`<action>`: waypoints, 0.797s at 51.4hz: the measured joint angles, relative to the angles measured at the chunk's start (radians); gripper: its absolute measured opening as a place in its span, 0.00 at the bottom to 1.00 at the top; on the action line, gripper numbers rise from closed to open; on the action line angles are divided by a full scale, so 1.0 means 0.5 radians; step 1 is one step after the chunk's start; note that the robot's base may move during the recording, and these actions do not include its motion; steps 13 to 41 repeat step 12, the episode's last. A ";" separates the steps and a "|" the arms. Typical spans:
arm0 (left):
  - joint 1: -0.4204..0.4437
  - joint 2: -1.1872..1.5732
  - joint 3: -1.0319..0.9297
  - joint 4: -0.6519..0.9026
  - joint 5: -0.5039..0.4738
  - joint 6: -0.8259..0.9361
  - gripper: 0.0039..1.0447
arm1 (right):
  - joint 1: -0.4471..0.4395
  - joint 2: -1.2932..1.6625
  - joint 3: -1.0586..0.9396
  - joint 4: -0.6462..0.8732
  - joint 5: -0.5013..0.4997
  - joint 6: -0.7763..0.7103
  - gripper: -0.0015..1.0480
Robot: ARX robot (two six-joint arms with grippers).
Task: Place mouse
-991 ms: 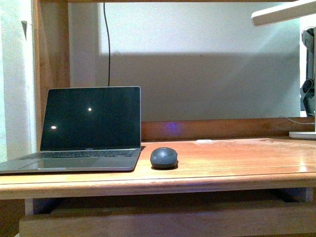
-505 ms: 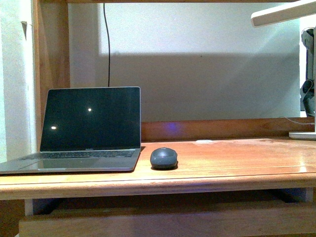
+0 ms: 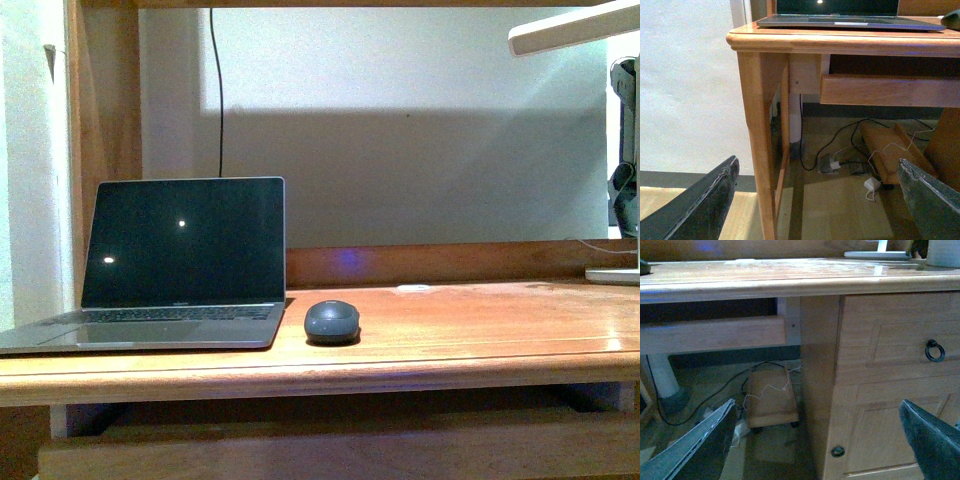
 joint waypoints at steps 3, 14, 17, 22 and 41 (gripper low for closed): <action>0.000 0.000 0.000 0.000 -0.001 0.000 0.93 | 0.000 0.000 0.000 0.000 0.000 0.000 0.93; 0.000 0.000 0.000 0.000 0.000 0.000 0.93 | 0.000 0.000 0.000 0.000 0.000 0.000 0.93; 0.000 0.000 0.000 0.000 0.000 0.000 0.93 | 0.000 0.000 0.000 0.000 0.000 0.000 0.93; 0.000 0.000 0.000 0.000 0.000 0.000 0.93 | 0.000 0.000 0.000 0.000 0.000 0.000 0.93; 0.000 0.000 0.000 0.000 0.000 0.000 0.93 | 0.000 0.000 0.000 0.000 0.000 0.000 0.93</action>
